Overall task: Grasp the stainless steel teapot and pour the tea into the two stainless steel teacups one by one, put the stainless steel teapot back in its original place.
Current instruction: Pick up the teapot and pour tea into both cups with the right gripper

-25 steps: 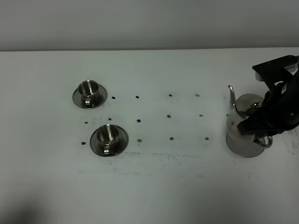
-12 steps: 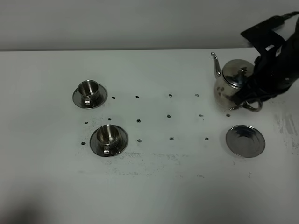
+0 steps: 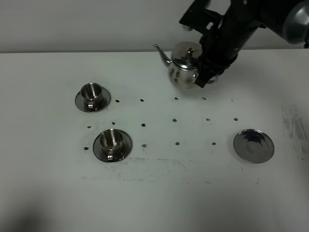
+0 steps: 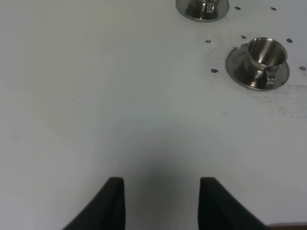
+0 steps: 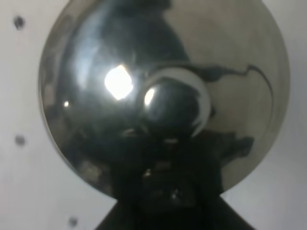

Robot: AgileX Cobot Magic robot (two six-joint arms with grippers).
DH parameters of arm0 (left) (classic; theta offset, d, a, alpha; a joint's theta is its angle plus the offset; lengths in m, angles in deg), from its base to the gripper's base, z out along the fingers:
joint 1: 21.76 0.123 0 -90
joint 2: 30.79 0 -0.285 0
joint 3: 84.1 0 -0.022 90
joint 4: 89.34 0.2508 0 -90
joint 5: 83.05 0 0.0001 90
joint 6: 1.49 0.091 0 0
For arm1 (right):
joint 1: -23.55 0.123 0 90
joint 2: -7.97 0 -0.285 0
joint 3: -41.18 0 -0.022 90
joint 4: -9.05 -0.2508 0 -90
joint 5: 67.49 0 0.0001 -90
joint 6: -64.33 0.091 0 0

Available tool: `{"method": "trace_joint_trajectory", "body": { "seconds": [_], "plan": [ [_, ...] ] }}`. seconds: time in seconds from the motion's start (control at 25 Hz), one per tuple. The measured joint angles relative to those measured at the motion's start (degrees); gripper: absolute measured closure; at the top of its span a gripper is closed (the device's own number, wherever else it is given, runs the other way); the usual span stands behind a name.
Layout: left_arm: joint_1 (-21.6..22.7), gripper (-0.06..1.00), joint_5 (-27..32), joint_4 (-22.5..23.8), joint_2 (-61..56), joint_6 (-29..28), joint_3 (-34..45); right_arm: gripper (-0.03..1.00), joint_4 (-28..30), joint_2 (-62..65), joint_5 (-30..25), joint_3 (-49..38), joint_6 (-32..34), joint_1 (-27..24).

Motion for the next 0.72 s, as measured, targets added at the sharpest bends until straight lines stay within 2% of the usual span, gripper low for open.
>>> {"method": "trace_joint_trajectory", "body": {
  "seconds": [0.4,0.72],
  "plan": [
    [0.0,0.57,0.0,0.0,0.0,0.0,0.0,0.75,3.7,-10.1,-1.2,15.9,-8.2,6.3],
    [0.0,0.57,0.0,0.0,0.0,0.0,0.0,0.75,4.9,-14.8,-0.3,19.9,-12.6,6.9]
  ]
}}
